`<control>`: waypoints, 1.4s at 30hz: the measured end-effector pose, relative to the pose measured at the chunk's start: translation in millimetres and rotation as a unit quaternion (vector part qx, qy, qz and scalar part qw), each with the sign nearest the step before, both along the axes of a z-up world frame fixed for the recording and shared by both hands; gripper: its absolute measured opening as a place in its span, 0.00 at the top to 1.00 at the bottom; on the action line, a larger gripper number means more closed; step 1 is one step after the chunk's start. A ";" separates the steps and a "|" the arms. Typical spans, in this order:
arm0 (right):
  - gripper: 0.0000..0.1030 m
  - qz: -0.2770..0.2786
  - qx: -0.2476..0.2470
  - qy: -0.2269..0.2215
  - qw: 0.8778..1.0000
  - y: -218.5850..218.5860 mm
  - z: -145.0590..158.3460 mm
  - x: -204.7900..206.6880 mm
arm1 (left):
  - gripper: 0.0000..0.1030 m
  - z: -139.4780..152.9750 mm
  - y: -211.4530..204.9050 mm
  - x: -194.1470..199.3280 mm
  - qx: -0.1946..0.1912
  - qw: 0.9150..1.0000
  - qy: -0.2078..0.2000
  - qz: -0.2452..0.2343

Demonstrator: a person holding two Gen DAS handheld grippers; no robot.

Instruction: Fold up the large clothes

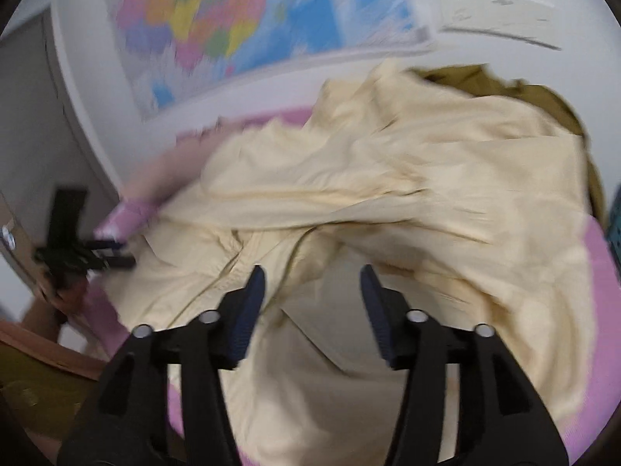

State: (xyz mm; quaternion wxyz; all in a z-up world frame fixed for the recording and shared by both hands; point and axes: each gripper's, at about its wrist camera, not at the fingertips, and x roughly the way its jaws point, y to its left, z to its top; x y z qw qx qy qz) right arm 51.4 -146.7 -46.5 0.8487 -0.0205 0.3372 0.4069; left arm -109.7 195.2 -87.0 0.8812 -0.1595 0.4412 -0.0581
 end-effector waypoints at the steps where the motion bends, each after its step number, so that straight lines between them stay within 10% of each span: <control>1: 0.40 -0.017 0.011 0.001 1.000 -17.2 3.5 -3.1 | 0.18 -1.8 2.1 -4.3 -0.011 1.000 0.002 -0.001; 15: 0.18 -0.157 0.073 0.102 0.980 -149.7 -38.8 -5.0 | 0.08 -12.4 -20.9 -18.1 -0.094 0.995 0.000 -0.044; 20: 0.17 -0.116 0.099 0.134 0.979 -143.7 -54.6 -2.7 | 0.07 -16.6 -20.5 -14.2 -0.159 0.986 -0.011 -0.055; 28: 0.17 -0.057 0.118 0.155 0.979 -126.4 -62.6 2.8 | 0.07 -15.5 -41.2 8.0 -0.137 0.988 -0.013 -0.064; 33: 0.18 -0.111 0.142 0.151 0.972 -163.0 -57.9 2.4 | 0.22 -15.3 -36.7 10.2 -0.124 0.991 -0.005 -0.049; 42: 0.18 -0.029 0.106 0.148 0.983 -118.9 -61.2 -6.7 | 0.07 -17.2 -39.1 24.4 -0.157 0.987 -0.016 -0.036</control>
